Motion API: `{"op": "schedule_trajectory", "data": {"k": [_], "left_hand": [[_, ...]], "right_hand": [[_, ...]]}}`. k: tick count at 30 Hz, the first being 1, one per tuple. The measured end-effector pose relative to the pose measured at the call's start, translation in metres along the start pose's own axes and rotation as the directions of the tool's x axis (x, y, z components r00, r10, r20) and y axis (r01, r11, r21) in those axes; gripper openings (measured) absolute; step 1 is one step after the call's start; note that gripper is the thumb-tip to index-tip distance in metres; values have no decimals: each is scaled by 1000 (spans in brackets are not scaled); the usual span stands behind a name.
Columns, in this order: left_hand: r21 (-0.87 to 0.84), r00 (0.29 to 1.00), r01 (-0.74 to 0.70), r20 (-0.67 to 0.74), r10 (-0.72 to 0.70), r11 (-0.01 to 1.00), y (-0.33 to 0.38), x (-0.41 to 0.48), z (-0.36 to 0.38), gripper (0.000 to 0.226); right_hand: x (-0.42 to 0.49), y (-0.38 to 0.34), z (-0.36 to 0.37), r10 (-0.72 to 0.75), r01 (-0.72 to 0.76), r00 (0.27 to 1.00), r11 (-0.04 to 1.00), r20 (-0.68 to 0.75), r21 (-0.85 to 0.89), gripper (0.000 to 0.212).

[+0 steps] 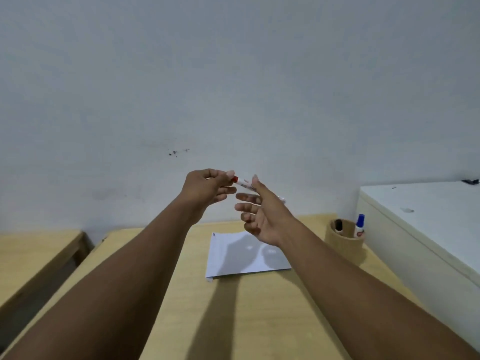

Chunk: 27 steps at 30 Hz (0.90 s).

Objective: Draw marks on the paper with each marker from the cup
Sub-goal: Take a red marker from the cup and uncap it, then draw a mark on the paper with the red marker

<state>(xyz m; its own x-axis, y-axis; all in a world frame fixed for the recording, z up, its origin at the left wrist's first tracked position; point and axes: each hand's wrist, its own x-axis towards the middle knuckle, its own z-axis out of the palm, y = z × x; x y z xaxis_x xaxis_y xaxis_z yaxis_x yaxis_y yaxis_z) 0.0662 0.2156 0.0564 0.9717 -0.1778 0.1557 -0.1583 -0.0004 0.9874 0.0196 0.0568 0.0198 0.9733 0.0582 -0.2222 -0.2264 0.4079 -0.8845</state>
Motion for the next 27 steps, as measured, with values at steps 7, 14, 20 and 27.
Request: {"op": "schedule_trajectory", "data": {"k": [7,14,20,27], "left_hand": [[-39,993,58,-104,-62,998,-64,-16,-59,10],[73,948,103,-309,-76,992,-121,6,-106,16],[681,998,25,-65,26,731,-169,25,-90,8],[840,997,-80,70,40,537,-184,34,-78,8]], "right_hand": [[44,45,38,-88,88,996,983,-10,164,23],[86,31,-1,-162,163,985,986,-53,23,16],[125,47,-22,-175,149,959,980,-223,-132,11],[152,88,-12,-221,128,937,939,-273,-319,5]]}}
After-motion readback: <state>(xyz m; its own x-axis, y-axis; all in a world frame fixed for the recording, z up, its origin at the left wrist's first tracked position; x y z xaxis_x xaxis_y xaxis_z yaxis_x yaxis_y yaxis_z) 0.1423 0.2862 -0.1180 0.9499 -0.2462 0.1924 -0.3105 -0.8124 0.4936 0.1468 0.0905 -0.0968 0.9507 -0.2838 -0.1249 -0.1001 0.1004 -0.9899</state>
